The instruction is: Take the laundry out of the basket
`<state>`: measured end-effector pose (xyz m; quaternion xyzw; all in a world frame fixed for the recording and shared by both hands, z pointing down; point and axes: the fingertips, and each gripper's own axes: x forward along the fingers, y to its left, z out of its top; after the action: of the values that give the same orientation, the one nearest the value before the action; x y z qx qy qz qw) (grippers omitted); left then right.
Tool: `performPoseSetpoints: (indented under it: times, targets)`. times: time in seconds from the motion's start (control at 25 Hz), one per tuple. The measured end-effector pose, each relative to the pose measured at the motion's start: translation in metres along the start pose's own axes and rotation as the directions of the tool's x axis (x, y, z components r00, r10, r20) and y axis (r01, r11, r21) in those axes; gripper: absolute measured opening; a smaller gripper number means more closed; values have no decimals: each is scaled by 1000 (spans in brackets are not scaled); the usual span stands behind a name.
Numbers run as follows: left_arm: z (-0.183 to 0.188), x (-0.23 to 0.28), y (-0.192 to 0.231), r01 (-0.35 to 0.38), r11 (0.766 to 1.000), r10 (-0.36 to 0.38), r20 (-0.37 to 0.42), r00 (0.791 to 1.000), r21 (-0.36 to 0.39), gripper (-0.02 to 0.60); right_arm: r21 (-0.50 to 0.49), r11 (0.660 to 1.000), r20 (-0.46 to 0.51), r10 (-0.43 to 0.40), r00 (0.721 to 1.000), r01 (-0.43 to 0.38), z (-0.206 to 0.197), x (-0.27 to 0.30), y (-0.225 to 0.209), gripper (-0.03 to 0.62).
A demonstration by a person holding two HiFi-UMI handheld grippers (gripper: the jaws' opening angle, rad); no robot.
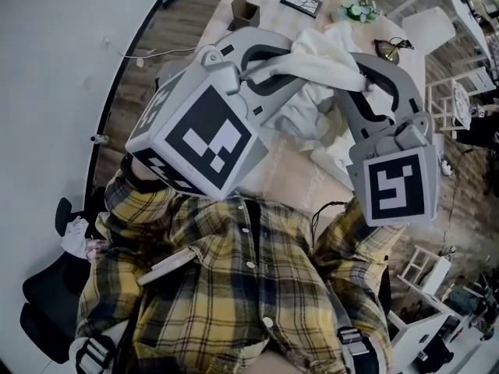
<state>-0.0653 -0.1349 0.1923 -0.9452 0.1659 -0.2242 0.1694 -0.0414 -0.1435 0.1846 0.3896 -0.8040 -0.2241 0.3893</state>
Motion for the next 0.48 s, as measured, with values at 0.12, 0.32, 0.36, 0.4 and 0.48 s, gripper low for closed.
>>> performPoseSetpoints:
  times: [0.12, 0.32, 0.36, 0.4, 0.48]
  targets:
    - [-21, -18, 12, -11, 1000, 11, -22, 1000, -7, 89, 15, 1000, 15, 15, 1000, -15, 17, 21, 12, 89]
    - [-55, -38, 25, -23, 999, 21, -65, 998, -30, 87, 49, 997, 38, 63, 997, -65, 34, 55, 34, 89]
    - [-63, -43, 27, -24, 999, 22, -71, 997, -36, 87, 52, 996, 39, 73, 997, -75, 38, 62, 40, 89]
    - [-70, -47, 29, -25, 999, 21, -77, 997, -43, 87, 57, 995, 40, 83, 996, -85, 41, 68, 45, 89]
    - [-83, -52, 31, -23, 998, 18, -89, 996, -57, 87, 73, 992, 36, 102, 994, -104, 43, 79, 54, 89]
